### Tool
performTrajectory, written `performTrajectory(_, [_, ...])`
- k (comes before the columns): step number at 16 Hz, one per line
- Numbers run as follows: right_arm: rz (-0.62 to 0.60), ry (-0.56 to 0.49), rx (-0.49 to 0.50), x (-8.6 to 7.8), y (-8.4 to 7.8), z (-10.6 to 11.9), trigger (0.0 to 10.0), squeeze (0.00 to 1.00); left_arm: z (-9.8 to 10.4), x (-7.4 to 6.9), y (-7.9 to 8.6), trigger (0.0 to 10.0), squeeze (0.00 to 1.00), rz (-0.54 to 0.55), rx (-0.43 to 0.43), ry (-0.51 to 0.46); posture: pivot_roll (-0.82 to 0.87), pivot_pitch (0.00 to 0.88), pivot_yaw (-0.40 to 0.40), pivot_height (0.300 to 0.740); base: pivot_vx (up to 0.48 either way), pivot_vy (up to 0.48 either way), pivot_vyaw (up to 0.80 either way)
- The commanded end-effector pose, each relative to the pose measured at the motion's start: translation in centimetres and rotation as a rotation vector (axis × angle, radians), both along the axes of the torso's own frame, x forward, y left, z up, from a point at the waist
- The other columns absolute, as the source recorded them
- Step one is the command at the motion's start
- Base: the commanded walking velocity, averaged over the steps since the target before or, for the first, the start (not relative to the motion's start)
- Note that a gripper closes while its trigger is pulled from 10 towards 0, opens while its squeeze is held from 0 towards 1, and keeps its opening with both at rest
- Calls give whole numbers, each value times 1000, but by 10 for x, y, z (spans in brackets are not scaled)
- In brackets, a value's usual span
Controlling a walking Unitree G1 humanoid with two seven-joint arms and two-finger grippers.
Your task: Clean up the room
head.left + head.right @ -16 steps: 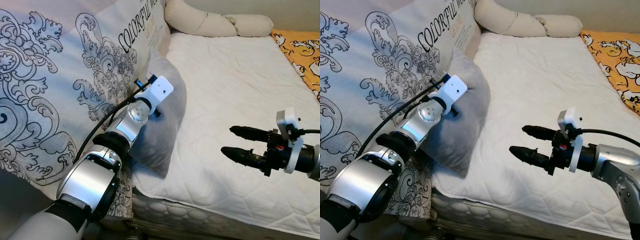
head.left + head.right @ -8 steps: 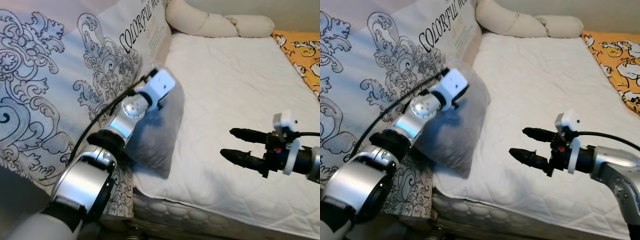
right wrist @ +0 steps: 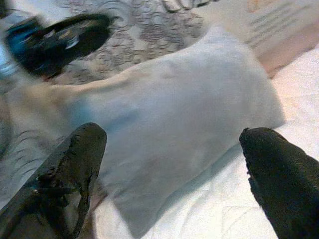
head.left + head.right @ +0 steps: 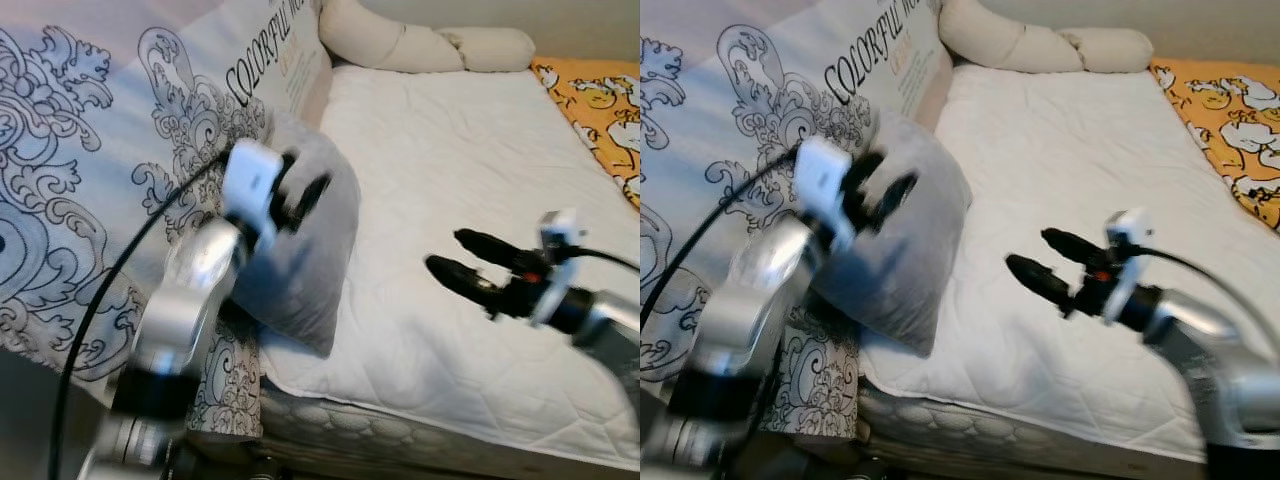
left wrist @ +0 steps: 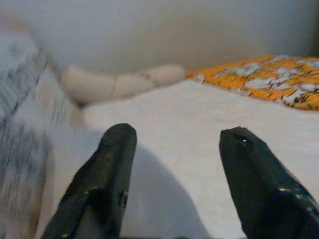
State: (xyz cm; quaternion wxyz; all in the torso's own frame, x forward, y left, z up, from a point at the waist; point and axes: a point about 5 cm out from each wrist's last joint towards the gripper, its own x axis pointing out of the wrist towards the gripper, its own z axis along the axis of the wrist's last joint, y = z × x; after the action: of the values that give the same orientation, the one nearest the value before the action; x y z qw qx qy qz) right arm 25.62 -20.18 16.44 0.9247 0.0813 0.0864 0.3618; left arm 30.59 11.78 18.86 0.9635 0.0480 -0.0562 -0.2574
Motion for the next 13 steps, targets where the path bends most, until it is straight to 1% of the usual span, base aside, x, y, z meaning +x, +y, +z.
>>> performTrajectory(1, [-43,-5,-43,3,2,-2,10000,1000,6,-2,7,10000,1000,47,-12,-4,-63,0,18,740,0,0,0])
performTrajectory(2, [-84,-16,-61,6,4,-5,10000,1000,3,-5,11,10000,1000,78,-8,7,-63,0,14,740,0,0,0])
performTrajectory(3, [-179,5,-32,10,12,-16,10000,0,-4,-15,19,10000,1000,133,19,29,-53,0,-5,740,0,0,0])
performTrajectory(4, [-282,25,0,12,17,-24,10000,0,-9,-24,23,10000,1000,163,46,50,-52,0,-15,740,0,-262,0])
performTrajectory(5, [-356,44,29,14,19,-27,10000,0,-10,-29,25,10000,1000,180,54,68,-51,0,-18,740,0,-270,0])
performTrajectory(6, [-401,50,56,13,26,-29,10000,0,-14,-34,27,10000,1000,199,79,84,-49,0,-22,740,0,-371,0])
performTrajectory(8, [-428,46,42,10,40,-32,10000,0,-23,-41,32,10000,1000,236,116,125,-49,0,-28,740,0,-373,0])
performTrajectory(9, [-438,42,36,9,43,-32,10000,0,-25,-43,34,10000,1000,243,125,134,-50,0,-28,740,0,-368,0])
performTrajectory(10, [-481,46,31,10,46,-33,10000,0,-30,-48,39,10000,1000,271,136,159,-54,0,-30,740,0,-371,0])
performTrajectory(12, [-481,42,19,10,51,-31,10000,0,-32,-51,45,10000,1000,306,146,170,-57,0,-26,740,0,-371,0])
performTrajectory(13, [-468,26,-12,10,55,-29,10000,0,-33,-51,50,10000,1000,341,147,181,-60,0,-24,740,0,-368,0])
